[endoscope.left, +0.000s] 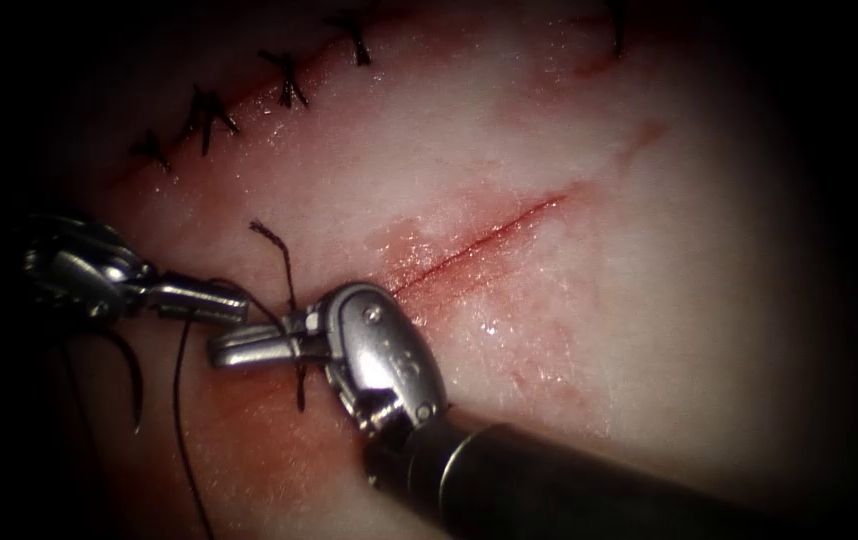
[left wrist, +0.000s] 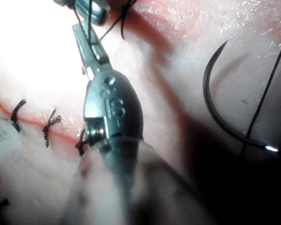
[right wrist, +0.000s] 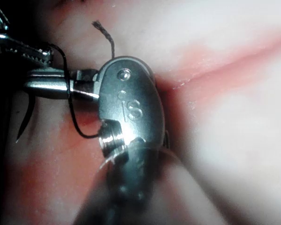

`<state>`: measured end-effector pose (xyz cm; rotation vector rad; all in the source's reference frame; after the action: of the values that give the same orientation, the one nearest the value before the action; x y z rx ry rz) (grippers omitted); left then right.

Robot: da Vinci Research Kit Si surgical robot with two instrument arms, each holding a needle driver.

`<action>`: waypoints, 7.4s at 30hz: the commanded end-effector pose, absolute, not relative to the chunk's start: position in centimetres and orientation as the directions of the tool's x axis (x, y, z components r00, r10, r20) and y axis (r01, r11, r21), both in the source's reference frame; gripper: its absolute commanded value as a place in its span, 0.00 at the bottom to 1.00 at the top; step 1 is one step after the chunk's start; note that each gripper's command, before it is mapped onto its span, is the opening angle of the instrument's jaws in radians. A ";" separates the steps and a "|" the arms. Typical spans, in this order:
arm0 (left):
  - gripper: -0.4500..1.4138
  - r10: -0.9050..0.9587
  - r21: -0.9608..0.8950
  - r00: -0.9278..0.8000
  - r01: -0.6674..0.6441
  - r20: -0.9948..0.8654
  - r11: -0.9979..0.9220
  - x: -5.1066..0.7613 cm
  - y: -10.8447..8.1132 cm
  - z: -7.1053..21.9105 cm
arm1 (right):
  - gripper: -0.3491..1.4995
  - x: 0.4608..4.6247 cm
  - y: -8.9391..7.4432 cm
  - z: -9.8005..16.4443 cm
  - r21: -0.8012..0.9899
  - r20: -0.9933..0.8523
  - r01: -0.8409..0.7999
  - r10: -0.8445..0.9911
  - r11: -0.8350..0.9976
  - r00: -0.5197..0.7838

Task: Wound Closure
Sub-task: Wrap right tool once counter-clockwise with suture, then pick up thread tail with right jaws, then pull down with right holder and pull up with left grasper, then pull working end of suture taut with left gripper

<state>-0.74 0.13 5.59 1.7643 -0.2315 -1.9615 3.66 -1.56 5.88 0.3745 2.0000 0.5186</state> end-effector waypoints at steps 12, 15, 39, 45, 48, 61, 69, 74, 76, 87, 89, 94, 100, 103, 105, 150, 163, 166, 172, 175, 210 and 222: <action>0.00 -0.430 0.407 -0.083 0.203 -0.899 -0.891 -0.79 0.1 5.9 | 0.29 3.64 -1.5 5.9 0.548 -0.732 0.053 0.510 0.834 -0.452; 0.00 -0.419 0.397 -0.087 0.195 -0.904 -0.897 -0.91 0.0 6.1 | 0.49 3.64 -1.5 5.9 0.561 -0.723 0.081 0.536 0.824 -0.436; 0.00 -0.410 0.406 -0.158 0.059 -0.898 -0.912 -1.25 -0.4 6.2 | 0.41 3.69 -1.5 5.9 0.717 -0.673 -0.076 0.660 0.693 -0.335; 0.00 -0.403 0.405 -0.186 0.029 -0.896 -0.914 -1.27 -0.4 6.2 | 0.45 3.71 -1.5 5.9 0.683 -0.726 -0.204 0.618 0.702 -0.302; 0.00 -0.398 0.403 -0.198 0.021 -0.896 -0.915 -1.27 -0.4 6.2 | 0.52 3.71 -1.5 5.8 0.626 -0.779 -0.298 0.564 0.721 -0.272; 0.00 -0.384 0.395 -0.213 -0.009 -0.898 -0.918 -1.22 -0.4 6.2 | 0.65 3.69 -1.5 5.7 0.464 -0.876 -0.511 0.461 0.724 -0.144; 0.00 -0.383 0.398 -0.219 -0.027 -0.898 -0.917 -1.27 -0.4 6.2 | 0.57 3.68 -1.5 5.9 0.446 -0.869 -0.595 0.483 0.669 -0.108; 0.00 -0.381 0.398 -0.224 -0.033 -0.897 -0.917 -1.30 -0.4 6.2 | 0.55 3.75 -1.6 6.0 0.439 -0.851 -0.628 0.521 0.643 -0.061; 0.00 -0.380 0.397 -0.224 -0.033 -0.897 -0.917 -1.31 -0.4 6.2 | 0.54 3.74 -1.6 6.0 0.439 -0.846 -0.637 0.530 0.634 -0.056; 0.00 -0.381 0.398 -0.221 -0.035 -0.898 -0.917 -1.35 -0.4 6.2 | 0.56 3.82 -1.7 6.2 0.563 -0.754 -0.633 0.643 0.531 -0.130; 0.00 -0.382 0.398 -0.222 -0.035 -0.897 -0.917 -1.35 -0.4 6.2 | 0.56 3.85 -1.7 6.2 0.576 -0.745 -0.628 0.653 0.524 -0.138; 0.00 -0.383 0.400 -0.219 -0.035 -0.897 -0.916 -1.38 -0.4 6.2 | 0.59 3.96 -1.5 6.2 0.613 -0.719 -0.607 0.675 0.506 -0.164; 0.00 -0.386 0.401 -0.212 -0.034 -0.898 -0.915 -1.39 -0.4 6.2 | 0.55 3.97 -1.4 6.1 0.624 -0.712 -0.596 0.681 0.505 -0.168; 0.00 -0.386 0.401 -0.212 -0.034 -0.898 -0.915 -1.39 -0.4 6.2 | 0.54 3.95 -1.4 6.0 0.627 -0.710 -0.593 0.684 0.505 -0.169; 0.00 -0.386 0.401 -0.213 -0.035 -0.898 -0.915 -1.40 -0.4 6.2 | 0.53 3.94 -1.4 6.0 0.627 -0.710 -0.593 0.684 0.505 -0.169; 0.00 -0.332 0.352 -0.249 -0.041 -0.910 -0.935 -0.79 -0.1 5.8 | 0.00 3.35 -2.4 6.0 0.419 -0.896 -0.519 0.433 0.745 -0.101; 0.00 -0.426 0.518 -0.342 -0.248 -0.837 -0.819 -0.73 0.5 5.3 | 0.00 3.31 -2.6 6.1 0.394 -0.909 -0.506 0.407 0.767 -0.091; 0.00 -0.425 0.568 -0.434 -0.284 -0.795 -0.773 -0.73 0.6 5.3 | 0.00 3.33 -2.6 6.1 0.390 -0.912 -0.501 0.400 0.773 -0.093; 0.00 -0.407 0.663 -0.576 -0.347 -0.709 -0.664 -0.68 0.8 5.4 | 0.00 3.33 -2.6 6.0 0.377 -0.918 -0.496 0.387 0.782 -0.088; 0.00 -0.399 0.683 -0.605 -0.361 -0.690 -0.635 -0.66 0.9 5.4 | 0.00 3.32 -2.7 6.0 0.376 -0.918 -0.494 0.386 0.784 -0.088; 0.00 -0.412 0.589 -0.457 -0.366 -0.788 -0.721 -0.58 0.9 5.3 | 0.76 3.20 -2.9 6.2 0.356 -0.926 -0.502 0.371 0.788 -0.074; 0.00 -0.421 0.489 -0.274 -0.266 -0.865 -0.831 -0.99 0.3 5.0 | 0.92 3.15 -2.4 5.6 0.449 -0.839 -0.459 0.538 0.767 0.078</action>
<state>-0.96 0.20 4.93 1.8318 -0.8638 -2.2653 3.07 -2.39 5.60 0.0719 1.2822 0.7460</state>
